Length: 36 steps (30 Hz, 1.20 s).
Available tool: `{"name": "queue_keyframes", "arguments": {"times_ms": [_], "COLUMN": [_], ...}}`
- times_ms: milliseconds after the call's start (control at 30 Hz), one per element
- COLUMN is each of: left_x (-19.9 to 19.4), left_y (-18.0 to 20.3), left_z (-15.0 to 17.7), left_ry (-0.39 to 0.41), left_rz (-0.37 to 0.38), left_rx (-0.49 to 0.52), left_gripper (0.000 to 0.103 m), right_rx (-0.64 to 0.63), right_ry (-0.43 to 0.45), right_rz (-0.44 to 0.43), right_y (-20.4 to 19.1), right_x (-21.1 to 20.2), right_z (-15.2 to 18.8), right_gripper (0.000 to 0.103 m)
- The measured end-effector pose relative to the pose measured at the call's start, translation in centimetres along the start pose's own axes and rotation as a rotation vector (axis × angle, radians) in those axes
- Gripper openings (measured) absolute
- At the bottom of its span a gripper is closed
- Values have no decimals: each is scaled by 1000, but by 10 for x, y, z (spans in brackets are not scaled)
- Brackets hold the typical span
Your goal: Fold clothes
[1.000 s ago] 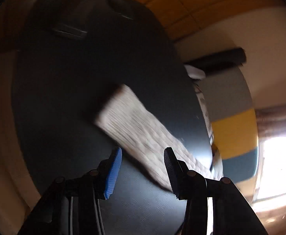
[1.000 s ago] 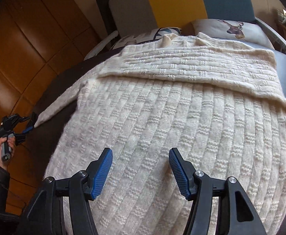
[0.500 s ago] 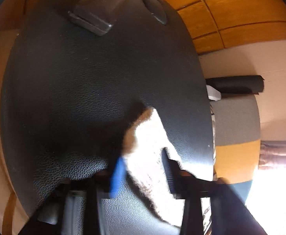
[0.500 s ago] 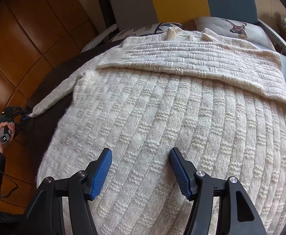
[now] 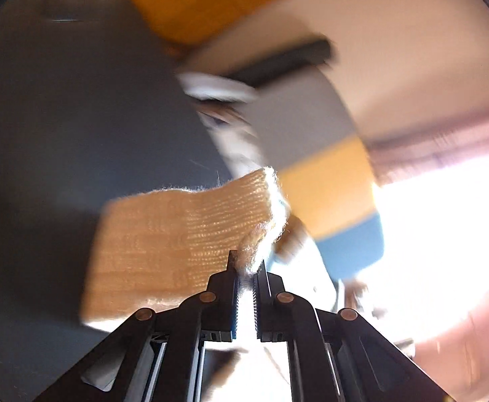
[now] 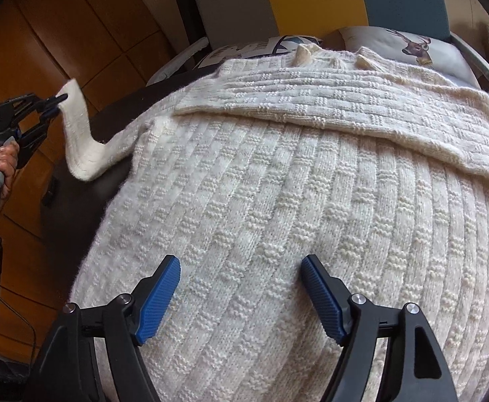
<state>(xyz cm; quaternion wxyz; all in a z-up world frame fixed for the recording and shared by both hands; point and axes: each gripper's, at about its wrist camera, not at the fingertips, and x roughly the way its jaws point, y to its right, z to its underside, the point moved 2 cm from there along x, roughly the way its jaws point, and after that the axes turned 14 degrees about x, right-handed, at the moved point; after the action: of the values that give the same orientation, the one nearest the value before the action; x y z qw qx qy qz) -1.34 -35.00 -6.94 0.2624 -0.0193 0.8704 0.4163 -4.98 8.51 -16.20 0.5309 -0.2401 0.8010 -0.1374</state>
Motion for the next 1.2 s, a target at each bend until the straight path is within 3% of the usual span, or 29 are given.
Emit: {"name": "queue_keyframes", "arguments": {"times_ms": [233,333,467,600,667,767,900,967,1200], "left_x": [108,152,192,209,209,190,146,125,66], "left_y": [112,149,169,177,177,175,153,129,32], "left_z": [34,63,111,148,153,148,125,112,99], "left_ry": [-207,-311,-437,-551,-585,-571,-503,-473,-376], "left_rz": [134,144,116,100,122,189,230,242,203], "left_rx": [171,246,336,367,340,310,272,214,0], "left_gripper": [6,6,6,8,18,36,44,50,51], "right_rx": [50,74,159,265,348,475,589,667,827], "right_ry": [62,81,107,95,95,76,51,37,42], "right_rz": [-14,-23,-46,-180,-297,-413,-452,-465,-480], "right_y": [14,24,37,44,48,54,54,58,62], "right_x": [-21,-29,-39,-38,-32,-10,24,38,71], "right_z": [-13,-18,-31,-60,-76,-98,-115,-115,-118], "right_gripper": [77,77,74,64,62,58,57,48,31]}}
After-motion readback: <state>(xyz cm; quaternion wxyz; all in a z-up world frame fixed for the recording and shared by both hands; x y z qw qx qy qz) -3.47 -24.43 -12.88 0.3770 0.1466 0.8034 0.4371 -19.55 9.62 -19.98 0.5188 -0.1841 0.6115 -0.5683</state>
